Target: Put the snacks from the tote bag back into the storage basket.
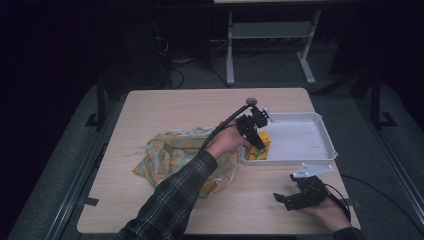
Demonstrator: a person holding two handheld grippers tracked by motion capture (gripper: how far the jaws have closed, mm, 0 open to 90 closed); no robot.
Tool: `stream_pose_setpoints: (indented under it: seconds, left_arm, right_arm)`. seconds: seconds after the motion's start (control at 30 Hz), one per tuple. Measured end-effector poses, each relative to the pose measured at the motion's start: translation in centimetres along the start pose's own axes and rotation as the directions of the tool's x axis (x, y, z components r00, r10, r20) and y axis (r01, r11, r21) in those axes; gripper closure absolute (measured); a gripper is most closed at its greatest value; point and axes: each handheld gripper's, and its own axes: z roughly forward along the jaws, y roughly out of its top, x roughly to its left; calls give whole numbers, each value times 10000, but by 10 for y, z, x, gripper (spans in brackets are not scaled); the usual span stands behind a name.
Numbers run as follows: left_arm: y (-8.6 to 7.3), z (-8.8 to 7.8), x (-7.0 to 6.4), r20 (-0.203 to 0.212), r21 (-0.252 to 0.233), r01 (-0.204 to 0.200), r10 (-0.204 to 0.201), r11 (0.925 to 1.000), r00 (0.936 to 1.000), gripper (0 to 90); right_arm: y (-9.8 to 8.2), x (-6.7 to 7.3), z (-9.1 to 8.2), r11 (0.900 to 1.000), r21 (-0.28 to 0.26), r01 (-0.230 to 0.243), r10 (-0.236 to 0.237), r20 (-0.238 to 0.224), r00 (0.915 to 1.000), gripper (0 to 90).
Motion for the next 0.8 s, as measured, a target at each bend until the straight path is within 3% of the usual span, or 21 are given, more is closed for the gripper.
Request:
stream_pose_setpoints:
  seconds: [0.3,0.43,0.8]
  left_arm:
    - [-2,0,-2,187,43,-238,237,9997,9995,483]
    - [-2,-1,-4,278,-104,-329,332,9994,9991,431]
    - [-6,-20,-3,355,-562,-462,482,9974,9982,320]
  right_arm:
    - [0,0,0,10000,-7,29,-29,14,10000,66]
    - [0,0,0,10000,-10,41,-41,9,10000,66]
    - [0,0,1,10000,11,99,-99,-32,9999,66]
